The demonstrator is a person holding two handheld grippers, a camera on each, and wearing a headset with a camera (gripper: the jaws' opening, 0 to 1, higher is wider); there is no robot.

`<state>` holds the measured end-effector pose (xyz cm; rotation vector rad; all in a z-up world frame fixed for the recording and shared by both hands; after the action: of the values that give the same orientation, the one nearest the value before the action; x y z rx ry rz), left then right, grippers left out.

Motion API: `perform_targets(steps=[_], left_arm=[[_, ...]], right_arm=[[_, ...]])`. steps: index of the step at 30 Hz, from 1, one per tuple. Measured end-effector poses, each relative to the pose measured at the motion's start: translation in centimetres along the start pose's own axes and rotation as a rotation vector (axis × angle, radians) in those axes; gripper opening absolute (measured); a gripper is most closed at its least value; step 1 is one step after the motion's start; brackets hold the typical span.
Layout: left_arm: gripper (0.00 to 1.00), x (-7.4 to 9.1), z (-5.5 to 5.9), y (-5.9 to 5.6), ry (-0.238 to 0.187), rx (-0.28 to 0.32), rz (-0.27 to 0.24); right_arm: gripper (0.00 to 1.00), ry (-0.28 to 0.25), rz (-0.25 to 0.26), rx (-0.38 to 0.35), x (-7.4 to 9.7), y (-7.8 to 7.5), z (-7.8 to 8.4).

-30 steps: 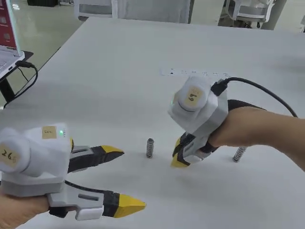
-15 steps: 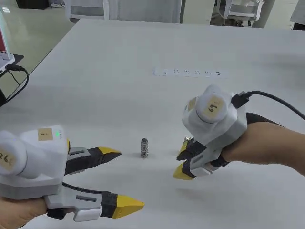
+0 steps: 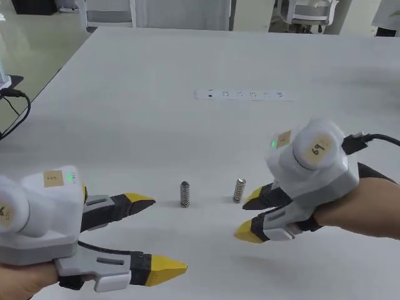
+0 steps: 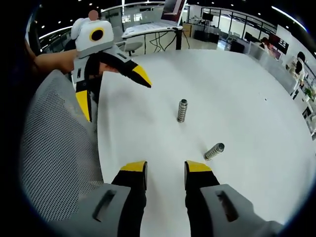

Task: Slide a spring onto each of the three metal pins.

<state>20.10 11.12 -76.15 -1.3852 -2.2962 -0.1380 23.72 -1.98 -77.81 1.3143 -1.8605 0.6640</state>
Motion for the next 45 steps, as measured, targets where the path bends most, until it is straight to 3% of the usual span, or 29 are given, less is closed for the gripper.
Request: perform_targets(steps=[9,32,45], left_arm=[[0.7,-0.1,-0.1,-0.2,-0.007,0.01,-0.002],[0.71,-0.4,-0.2,-0.7,-0.015,0.024,-0.002],[0.72,-0.1,0.2,-0.6,-0.017,0.037,-0.017]], right_arm=[[0.33,-0.086,0.037,-0.061,1.9,-0.1,0.7],[0.45,-0.22,0.163,-0.234,6.5,-1.9,6.1],[0.54,-0.296,0.225,-0.264,8.6,-2.2,8.6]])
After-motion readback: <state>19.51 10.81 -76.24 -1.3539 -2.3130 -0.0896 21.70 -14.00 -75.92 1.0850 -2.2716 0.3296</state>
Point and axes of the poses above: the centre of the closed fingertips' face, and the gripper's own axes: x roughly backward along the fingers, y roughly to its left, z roughly out of its underside, the point moved 3 cm from there along x, roughly backward along the fingers, and after that the axes turned 3 degrees about y, right-handed, at the moved point
